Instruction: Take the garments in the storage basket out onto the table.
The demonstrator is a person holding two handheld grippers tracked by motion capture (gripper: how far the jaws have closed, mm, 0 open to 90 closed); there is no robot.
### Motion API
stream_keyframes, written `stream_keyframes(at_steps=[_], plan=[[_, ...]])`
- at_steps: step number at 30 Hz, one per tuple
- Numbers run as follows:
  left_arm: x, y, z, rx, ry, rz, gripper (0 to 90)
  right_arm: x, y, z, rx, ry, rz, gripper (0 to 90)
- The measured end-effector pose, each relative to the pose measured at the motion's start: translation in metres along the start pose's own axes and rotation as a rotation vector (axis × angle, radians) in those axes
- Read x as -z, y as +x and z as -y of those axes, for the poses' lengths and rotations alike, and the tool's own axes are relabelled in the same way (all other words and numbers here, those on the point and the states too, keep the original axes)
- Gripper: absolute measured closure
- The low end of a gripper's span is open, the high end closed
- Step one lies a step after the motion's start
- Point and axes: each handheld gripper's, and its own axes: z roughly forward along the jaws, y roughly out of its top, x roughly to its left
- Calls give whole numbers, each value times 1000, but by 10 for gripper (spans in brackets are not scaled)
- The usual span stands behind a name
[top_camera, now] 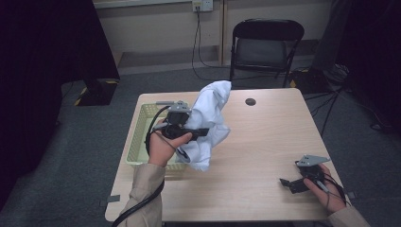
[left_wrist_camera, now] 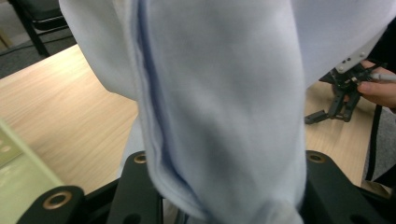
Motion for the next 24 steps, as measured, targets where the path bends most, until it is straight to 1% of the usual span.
stream_keyframes(at_steps=[7,14,20,24], plan=[[-13,-8,2,-8,-3,35,597,0,0,0,0,0,0,0],[-24,-16,4,-19,3,60,597,0,0,0,0,0,0,0],[-37,-21,8,-21,6,82,597,0,0,0,1,0,0,0],[-45,-25,9,-25,7,104,597,0,0,0,0,0,0,0]])
